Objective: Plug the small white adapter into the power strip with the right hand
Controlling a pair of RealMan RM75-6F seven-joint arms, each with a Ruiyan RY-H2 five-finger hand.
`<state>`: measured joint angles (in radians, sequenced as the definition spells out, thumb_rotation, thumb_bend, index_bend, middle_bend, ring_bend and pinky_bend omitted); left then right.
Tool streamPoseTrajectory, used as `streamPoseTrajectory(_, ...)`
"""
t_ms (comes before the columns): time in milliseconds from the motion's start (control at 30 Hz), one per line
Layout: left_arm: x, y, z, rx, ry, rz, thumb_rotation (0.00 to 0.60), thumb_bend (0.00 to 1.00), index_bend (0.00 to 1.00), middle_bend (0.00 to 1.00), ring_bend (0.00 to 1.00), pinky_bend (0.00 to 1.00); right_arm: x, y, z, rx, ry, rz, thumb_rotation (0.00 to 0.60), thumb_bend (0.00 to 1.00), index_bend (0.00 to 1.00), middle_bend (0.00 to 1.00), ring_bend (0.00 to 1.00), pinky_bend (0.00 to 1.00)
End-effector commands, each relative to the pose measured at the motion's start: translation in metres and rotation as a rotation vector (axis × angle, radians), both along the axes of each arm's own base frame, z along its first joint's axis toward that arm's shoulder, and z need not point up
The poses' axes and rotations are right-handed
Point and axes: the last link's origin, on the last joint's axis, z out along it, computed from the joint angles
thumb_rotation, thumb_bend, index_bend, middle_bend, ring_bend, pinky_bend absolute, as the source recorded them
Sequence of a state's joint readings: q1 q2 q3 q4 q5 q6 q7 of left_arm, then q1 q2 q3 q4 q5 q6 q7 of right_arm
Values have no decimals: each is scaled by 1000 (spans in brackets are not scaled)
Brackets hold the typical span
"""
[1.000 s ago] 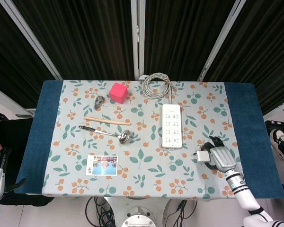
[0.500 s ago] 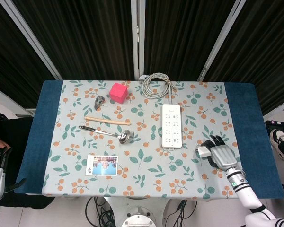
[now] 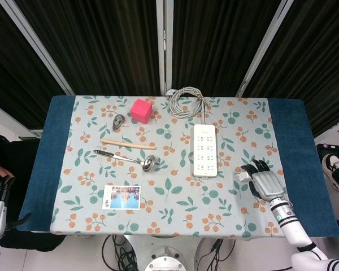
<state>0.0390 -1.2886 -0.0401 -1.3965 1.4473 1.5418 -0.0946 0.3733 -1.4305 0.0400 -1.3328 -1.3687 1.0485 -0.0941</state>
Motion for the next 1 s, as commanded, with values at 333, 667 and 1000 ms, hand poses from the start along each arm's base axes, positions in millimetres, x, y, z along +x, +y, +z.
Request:
streamPoseTrajectory(333,1,1,0,-2,1,-5,600,0,62,0,0,0,1,-11,10,-71,-69,-6,600,171,322,331,0,0)
streamPoseTrajectory(667,0,-1,-1,-6,0,8,600,0,62,0,0,0,-13,-20,8,-65,-98,-55,600,169,381,364,10,0)
streamPoseTrajectory(1000,2,-2,0,-5,2,6,600,0,62,0,0,0,-9,-28,8,-103,-113,-36,600,359,610,509,147,0)
